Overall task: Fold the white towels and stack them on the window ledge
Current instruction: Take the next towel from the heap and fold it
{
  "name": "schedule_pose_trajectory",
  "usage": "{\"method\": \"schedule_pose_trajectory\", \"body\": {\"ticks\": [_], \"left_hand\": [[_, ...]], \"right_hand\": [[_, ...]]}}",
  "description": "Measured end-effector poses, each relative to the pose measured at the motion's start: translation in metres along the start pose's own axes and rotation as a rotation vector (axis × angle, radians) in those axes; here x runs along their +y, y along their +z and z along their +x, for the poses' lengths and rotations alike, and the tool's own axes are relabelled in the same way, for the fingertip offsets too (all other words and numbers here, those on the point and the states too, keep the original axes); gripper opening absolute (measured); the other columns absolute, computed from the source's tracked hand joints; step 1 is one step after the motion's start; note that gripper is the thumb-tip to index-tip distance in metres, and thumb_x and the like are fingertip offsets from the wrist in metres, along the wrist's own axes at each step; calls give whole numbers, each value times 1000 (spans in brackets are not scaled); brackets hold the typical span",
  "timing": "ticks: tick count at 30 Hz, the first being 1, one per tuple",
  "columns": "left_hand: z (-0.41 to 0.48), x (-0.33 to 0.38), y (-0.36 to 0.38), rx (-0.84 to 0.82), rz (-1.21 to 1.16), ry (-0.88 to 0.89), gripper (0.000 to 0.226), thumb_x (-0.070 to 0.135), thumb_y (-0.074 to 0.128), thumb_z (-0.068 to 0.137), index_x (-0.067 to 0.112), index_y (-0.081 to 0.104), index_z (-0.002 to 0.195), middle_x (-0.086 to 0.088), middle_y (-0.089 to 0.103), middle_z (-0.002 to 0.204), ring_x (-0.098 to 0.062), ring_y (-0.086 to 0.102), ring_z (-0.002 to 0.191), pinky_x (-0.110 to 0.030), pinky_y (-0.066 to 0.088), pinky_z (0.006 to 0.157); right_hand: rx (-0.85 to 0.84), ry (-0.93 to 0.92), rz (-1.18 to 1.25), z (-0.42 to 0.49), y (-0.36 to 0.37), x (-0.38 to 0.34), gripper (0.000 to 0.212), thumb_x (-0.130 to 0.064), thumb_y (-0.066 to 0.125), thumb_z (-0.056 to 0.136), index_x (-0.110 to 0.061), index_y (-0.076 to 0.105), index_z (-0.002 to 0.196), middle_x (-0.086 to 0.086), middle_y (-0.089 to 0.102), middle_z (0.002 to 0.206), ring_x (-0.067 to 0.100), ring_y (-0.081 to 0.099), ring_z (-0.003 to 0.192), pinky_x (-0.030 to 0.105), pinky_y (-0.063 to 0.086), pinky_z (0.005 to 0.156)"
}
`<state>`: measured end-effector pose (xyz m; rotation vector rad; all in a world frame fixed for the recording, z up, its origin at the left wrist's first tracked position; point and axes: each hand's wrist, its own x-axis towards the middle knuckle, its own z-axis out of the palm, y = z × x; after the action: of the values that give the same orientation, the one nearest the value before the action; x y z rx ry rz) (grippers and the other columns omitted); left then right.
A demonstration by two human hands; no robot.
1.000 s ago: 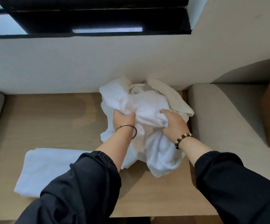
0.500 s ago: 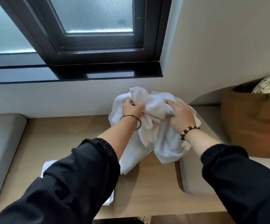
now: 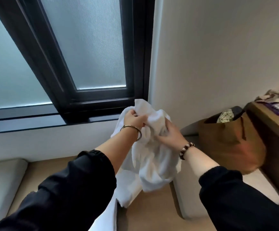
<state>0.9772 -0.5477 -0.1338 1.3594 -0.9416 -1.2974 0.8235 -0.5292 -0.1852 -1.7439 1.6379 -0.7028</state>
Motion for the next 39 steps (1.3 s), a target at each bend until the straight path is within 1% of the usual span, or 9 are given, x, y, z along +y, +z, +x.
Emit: {"method": "schedule_pose_trajectory", "body": {"ticks": [2,7,11,14,18,21,26,36,39], "left_hand": [[-4,15,1,-17,6,33,26,-9,58,78,14,48,71,-2,48,61,-16,48,54,-24,41,52],[-23,50,8,-129,44,99,27,-9,63,77,14,48,73,-2,53,63,-14,54,57,-27,46,55],[-33,77,17,-211,52,142,29,-8,62,78,14,45,73,-4,51,65,-18,53,59,-29,44,57],[-45,88,34,-255,79,170,27,-6,62,78,14,44,72,-3,50,63,-17,52,56,-29,44,57],[-65,92,68,-320,90,178,22,-3,62,79,12,46,78,-3,50,63,-16,51,52,-27,44,53],[-80,90,100,-360,99,145,23,1,64,80,15,46,76,-4,52,65,-18,52,55,-32,46,62],[-110,84,184,-376,79,134,21,7,67,77,19,50,73,-3,57,66,-22,57,63,-38,52,73],[-231,61,425,-422,19,102,14,7,62,74,12,49,76,-3,53,66,-22,54,63,-32,48,67],[-275,58,495,-478,-22,92,12,8,62,74,8,55,84,-5,55,69,-22,54,60,-28,47,62]], "right_hand": [[44,12,22,-7,-6,-16,112,-78,71,42,-35,33,138,1,51,132,22,47,124,44,43,101],[269,20,3,-30,-30,-54,106,-79,73,41,-38,36,131,-7,57,119,17,55,111,40,49,92],[370,-12,38,-56,-55,-82,109,-67,72,43,-27,36,138,-3,55,123,15,52,110,34,45,92],[476,-19,34,-71,-74,-90,93,-52,74,49,-17,46,130,-2,60,112,19,58,103,31,46,82],[574,12,14,-96,-100,-78,88,-46,79,56,-17,46,132,5,63,116,24,60,105,39,50,86],[573,42,-20,-114,-128,-65,68,-42,78,65,-18,50,122,0,64,106,20,62,97,37,51,82],[599,85,-4,-149,-193,-24,63,-40,77,68,-18,51,120,1,64,108,20,62,99,38,50,87],[639,225,-196,-264,-375,102,53,-40,70,79,-25,50,126,-7,60,115,12,56,107,26,42,87],[699,299,-235,-309,-430,132,52,-42,67,79,-25,50,125,-2,62,121,19,57,112,32,44,93]]}}
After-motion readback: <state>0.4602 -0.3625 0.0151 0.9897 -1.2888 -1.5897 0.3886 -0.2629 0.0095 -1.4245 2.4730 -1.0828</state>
